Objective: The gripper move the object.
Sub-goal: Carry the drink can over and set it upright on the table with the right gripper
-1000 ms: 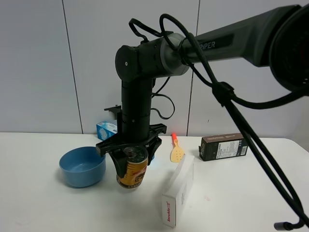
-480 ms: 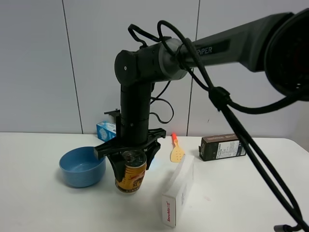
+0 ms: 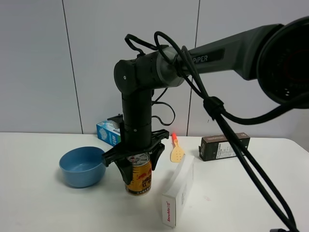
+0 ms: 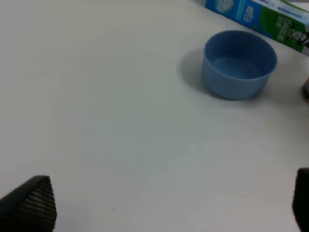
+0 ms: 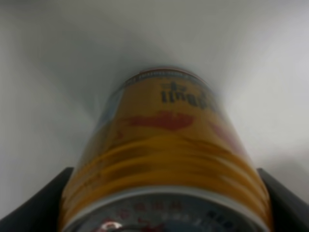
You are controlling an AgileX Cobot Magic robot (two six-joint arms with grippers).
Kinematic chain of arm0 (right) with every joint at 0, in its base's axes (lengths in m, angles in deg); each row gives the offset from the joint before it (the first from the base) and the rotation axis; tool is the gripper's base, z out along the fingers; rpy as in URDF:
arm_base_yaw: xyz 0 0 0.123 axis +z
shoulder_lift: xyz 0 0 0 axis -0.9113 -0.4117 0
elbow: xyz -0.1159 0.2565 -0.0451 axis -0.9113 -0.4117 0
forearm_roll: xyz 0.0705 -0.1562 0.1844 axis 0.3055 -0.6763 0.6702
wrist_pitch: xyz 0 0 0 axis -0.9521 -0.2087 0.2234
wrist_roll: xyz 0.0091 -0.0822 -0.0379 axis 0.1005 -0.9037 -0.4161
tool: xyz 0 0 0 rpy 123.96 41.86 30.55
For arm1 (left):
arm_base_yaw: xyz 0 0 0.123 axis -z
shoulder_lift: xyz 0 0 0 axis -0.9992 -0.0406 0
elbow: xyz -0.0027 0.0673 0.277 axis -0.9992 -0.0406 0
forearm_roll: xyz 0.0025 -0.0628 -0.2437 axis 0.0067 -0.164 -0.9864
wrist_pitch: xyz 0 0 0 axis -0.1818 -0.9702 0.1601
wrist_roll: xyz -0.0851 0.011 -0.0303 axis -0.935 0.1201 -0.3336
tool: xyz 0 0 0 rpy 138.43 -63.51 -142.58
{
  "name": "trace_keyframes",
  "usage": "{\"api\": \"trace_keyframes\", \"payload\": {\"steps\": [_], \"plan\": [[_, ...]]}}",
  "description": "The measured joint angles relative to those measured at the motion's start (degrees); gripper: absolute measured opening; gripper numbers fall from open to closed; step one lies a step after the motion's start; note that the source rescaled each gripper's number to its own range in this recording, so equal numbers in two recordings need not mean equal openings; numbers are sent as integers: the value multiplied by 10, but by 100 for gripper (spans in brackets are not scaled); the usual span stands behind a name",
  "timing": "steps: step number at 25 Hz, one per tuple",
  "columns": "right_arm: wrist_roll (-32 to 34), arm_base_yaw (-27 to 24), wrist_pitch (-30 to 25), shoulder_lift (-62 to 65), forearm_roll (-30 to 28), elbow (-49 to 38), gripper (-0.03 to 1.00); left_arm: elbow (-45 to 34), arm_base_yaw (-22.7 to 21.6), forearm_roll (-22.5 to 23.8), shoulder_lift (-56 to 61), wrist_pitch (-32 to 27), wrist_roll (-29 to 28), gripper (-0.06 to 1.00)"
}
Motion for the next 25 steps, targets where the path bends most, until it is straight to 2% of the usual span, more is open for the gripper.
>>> {"api": "trace_keyframes", "payload": {"steps": [6,7,10,12,14,25], "plan": [[0,0,0,0,-1,0,0,0,0,0,0,0,0,100],[0,0,0,0,-1,0,5,0,0,0,0,0,0,100],[0,0,0,1,-1,1,28,0,0,0,0,0,0,100],[1,0,1,1,-1,4,35,0,0,0,0,0,0,100],[2,0,1,1,-1,4,38,0,0,0,0,0,0,100],[16,0,1,2,0,4,39,0,0,0,0,0,0,100]]}}
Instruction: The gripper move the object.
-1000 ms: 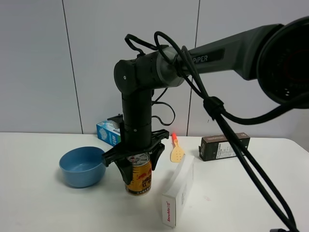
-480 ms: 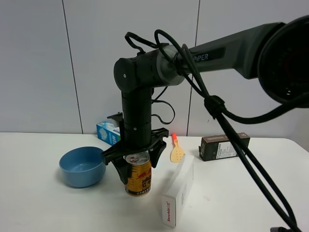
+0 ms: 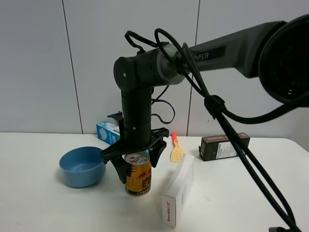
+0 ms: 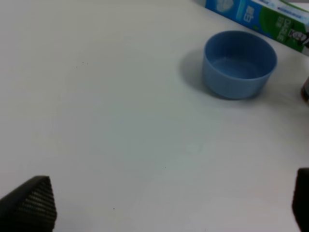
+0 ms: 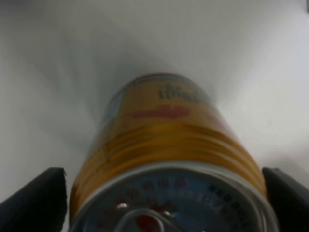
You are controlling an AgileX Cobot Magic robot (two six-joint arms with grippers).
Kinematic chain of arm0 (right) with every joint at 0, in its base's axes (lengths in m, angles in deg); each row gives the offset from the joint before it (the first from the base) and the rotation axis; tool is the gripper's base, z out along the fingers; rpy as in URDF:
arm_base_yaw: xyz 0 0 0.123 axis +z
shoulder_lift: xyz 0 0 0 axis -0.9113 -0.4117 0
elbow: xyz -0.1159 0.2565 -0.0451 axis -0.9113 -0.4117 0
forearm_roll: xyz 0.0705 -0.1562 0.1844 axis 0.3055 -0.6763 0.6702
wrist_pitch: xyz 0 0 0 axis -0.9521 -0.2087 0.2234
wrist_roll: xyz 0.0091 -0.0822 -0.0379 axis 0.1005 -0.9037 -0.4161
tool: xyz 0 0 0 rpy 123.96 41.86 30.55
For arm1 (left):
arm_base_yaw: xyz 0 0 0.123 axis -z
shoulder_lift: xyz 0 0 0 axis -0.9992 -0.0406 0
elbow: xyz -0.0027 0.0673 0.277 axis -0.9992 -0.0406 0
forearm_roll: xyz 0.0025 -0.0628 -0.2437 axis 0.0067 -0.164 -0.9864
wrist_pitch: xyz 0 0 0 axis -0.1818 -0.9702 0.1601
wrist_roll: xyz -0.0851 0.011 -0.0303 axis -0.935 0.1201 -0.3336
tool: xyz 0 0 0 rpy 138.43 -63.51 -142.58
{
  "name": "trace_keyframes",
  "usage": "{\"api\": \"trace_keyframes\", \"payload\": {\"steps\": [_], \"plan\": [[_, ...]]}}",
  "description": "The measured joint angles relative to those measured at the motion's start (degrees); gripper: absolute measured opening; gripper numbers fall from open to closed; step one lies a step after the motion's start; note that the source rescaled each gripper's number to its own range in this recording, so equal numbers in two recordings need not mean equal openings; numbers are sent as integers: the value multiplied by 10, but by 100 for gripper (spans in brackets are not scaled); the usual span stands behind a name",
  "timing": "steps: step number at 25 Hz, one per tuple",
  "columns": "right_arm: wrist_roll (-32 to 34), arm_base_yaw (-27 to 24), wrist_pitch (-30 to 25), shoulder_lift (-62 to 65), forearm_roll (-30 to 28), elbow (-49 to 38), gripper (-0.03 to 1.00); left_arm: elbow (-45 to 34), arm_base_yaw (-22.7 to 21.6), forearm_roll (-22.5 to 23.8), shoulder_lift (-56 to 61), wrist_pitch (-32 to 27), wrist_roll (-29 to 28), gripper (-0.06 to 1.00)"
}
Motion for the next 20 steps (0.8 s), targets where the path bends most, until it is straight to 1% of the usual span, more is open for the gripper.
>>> {"api": "trace_keyframes", "payload": {"steps": [1,2,3,4,5,7,11,15,20], "plan": [[0,0,0,0,0,0,43,0,0,0,0,0,0,100],[0,0,0,0,-1,0,52,0,0,0,0,0,0,100],[0,0,0,0,-1,0,62,0,0,0,0,0,0,100],[0,0,0,0,-5,0,76,0,0,0,0,0,0,100],[0,1,0,0,-11,0,86,0,0,0,0,0,0,100],[0,1,0,2,-20,0,94,0,0,0,0,0,0,100],[0,1,0,10,-20,0,99,0,0,0,0,0,0,100],[0,1,0,31,-5,0,100,0,0,0,0,0,0,100],[0,1,-1,93,27,0,100,0,0,1,0,0,0,100]]}}
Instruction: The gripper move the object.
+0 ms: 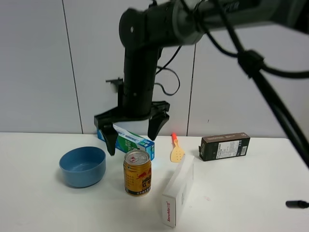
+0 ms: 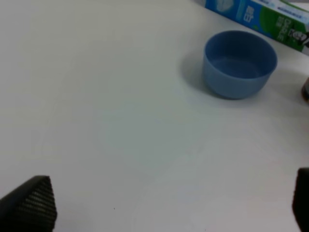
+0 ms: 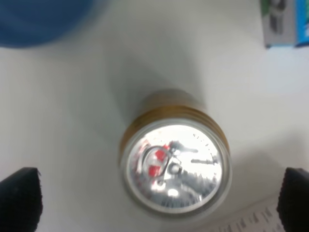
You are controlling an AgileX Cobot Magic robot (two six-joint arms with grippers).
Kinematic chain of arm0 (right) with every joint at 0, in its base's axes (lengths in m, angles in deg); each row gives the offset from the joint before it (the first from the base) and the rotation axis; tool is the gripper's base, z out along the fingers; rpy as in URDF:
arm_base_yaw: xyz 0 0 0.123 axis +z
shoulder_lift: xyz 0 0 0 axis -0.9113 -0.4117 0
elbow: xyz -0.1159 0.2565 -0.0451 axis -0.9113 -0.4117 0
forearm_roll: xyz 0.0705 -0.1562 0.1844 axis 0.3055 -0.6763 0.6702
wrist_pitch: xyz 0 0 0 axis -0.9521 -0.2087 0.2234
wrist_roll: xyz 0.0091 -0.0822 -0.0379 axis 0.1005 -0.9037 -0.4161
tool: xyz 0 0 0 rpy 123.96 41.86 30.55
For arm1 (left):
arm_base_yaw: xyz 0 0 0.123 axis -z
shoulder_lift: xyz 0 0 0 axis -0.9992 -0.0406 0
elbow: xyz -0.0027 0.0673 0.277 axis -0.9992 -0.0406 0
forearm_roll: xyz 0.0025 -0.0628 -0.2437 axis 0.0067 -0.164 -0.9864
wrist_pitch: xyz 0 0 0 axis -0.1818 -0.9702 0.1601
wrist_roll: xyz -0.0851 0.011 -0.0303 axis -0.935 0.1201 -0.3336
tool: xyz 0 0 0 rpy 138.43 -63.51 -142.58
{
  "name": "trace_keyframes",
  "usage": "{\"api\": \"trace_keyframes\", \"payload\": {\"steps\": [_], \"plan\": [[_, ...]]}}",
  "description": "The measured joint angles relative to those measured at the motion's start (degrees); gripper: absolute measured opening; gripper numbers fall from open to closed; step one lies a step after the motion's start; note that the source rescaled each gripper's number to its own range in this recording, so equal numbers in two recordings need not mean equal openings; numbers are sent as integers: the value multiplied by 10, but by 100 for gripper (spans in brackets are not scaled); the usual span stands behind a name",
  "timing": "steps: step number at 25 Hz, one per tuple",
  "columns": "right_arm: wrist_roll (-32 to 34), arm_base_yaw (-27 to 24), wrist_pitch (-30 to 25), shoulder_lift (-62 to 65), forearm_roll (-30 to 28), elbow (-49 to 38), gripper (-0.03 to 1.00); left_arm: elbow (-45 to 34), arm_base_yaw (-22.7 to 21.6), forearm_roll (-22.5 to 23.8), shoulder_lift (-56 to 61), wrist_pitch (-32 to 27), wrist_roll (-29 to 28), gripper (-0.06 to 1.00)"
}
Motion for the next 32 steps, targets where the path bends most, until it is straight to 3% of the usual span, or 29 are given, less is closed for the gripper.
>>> {"api": "trace_keyframes", "payload": {"steps": [7,16,20,32], "plan": [[2,0,-2,132,43,0,100,0,0,0,0,0,0,100],[-2,0,-3,241,43,0,100,0,0,0,0,0,0,100],[-20,0,-3,255,16,0,100,0,0,0,0,0,0,100],[-51,0,-3,325,-157,0,100,0,0,0,0,0,0,100]]}}
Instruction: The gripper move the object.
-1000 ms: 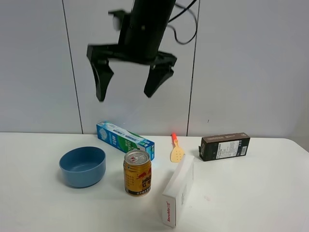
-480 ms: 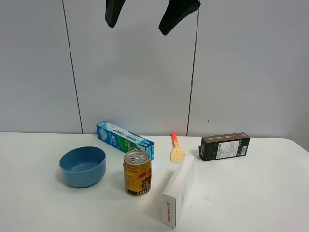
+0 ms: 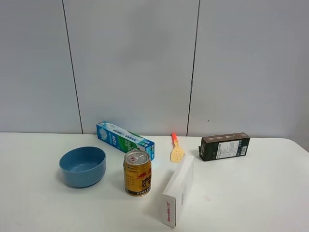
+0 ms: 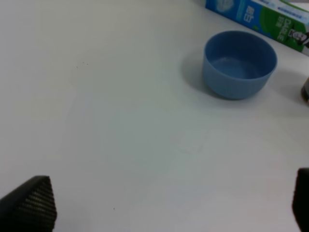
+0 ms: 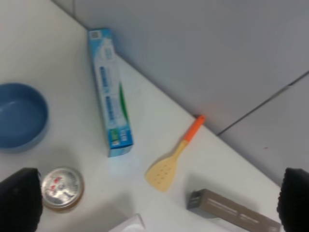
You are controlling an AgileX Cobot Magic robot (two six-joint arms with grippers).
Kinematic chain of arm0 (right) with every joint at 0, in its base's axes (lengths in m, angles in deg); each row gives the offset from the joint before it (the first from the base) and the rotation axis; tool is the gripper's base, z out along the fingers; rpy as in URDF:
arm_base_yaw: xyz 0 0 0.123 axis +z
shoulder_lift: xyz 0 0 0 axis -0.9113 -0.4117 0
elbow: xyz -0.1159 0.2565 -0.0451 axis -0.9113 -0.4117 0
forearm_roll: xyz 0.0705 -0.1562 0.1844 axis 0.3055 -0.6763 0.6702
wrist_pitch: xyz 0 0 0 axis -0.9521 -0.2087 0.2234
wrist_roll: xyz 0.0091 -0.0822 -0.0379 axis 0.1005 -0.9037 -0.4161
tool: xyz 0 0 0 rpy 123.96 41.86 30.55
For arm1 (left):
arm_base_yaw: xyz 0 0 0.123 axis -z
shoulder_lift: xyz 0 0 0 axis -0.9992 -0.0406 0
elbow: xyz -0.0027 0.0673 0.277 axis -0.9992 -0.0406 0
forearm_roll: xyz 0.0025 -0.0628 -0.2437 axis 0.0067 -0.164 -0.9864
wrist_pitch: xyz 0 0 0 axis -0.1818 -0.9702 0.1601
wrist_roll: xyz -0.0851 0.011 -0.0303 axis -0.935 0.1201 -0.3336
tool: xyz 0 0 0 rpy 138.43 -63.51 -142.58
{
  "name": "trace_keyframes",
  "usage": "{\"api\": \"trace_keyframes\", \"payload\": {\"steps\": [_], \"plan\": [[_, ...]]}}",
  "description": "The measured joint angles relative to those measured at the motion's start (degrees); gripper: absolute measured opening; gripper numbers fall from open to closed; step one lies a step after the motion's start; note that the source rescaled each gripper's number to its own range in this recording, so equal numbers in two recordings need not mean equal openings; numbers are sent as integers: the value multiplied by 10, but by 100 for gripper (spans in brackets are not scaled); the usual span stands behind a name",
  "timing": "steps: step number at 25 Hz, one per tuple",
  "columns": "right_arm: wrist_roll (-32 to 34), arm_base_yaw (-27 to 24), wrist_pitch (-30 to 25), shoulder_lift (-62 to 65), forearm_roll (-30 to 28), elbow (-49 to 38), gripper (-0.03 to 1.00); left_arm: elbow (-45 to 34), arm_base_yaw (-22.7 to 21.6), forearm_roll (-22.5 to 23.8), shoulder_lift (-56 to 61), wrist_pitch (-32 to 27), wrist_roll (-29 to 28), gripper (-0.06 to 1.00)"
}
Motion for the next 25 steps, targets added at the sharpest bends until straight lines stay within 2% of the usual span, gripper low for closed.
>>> {"api": "trace_keyframes", "payload": {"steps": [3,11,19,22,25], "plan": [[0,0,0,11,-19,0,100,0,0,0,0,0,0,100],[1,0,0,13,-24,0,100,0,0,0,0,0,0,100],[1,-1,0,13,-71,0,100,0,0,0,0,0,0,100],[1,-4,0,13,-38,0,100,0,0,0,0,0,0,100],[-13,-6,1,12,38,-20,100,0,0,0,0,0,0,100]]}}
